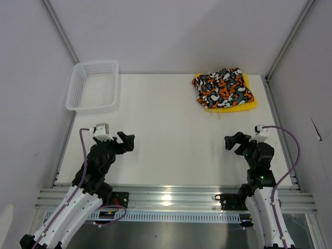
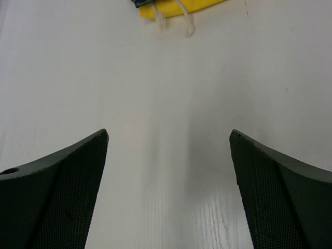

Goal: Fold and stack the shorts

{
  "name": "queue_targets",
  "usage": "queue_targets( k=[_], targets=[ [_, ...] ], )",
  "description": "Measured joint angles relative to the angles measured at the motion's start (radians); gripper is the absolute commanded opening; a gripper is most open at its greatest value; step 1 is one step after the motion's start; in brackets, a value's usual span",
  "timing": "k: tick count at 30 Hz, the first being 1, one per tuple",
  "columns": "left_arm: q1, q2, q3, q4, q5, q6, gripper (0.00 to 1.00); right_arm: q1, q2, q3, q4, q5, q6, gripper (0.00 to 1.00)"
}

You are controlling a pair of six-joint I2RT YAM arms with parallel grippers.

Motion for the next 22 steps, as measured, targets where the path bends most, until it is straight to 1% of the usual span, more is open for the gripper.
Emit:
queue_targets(
  k=[2,4,7,9,13,19,22],
  targets=[
    [0.0,-0.071,-0.035,-0.041,-0.041,0.01,0.99,0.003,-0.043,-0.023,-0.013,0.008,0.0,0.99],
    [0.0,-0.137,-0.061,-0.053,-0.044,0.018,0.99,0.004,-0.069,-0.027,-0.012,0.01,0.0,0.99],
    [0.001,-0.222,-0.104,-0.035,-0.043,0.023,0.99,0.005,-0.064,-0.027,0.012,0.006,0.001,1.0],
    [0.001,-0.244,-0.129,-0.031,-0.042,0.023,0.99,0.007,-0.048,-0.027,0.015,0.006,0.002,0.99],
    [0.001,-0.229,-0.142,-0.029,-0.04,0.023,0.99,0.01,-0.04,-0.027,0.015,0.008,0.005,0.99],
    [0.001,-0.15,-0.142,-0.023,-0.04,0.023,0.99,0.01,-0.064,-0.027,0.015,0.015,0.006,1.0],
    [0.001,-0.135,-0.142,-0.023,-0.04,0.022,0.99,0.01,-0.061,-0.027,0.015,0.026,0.01,0.99]
  ],
)
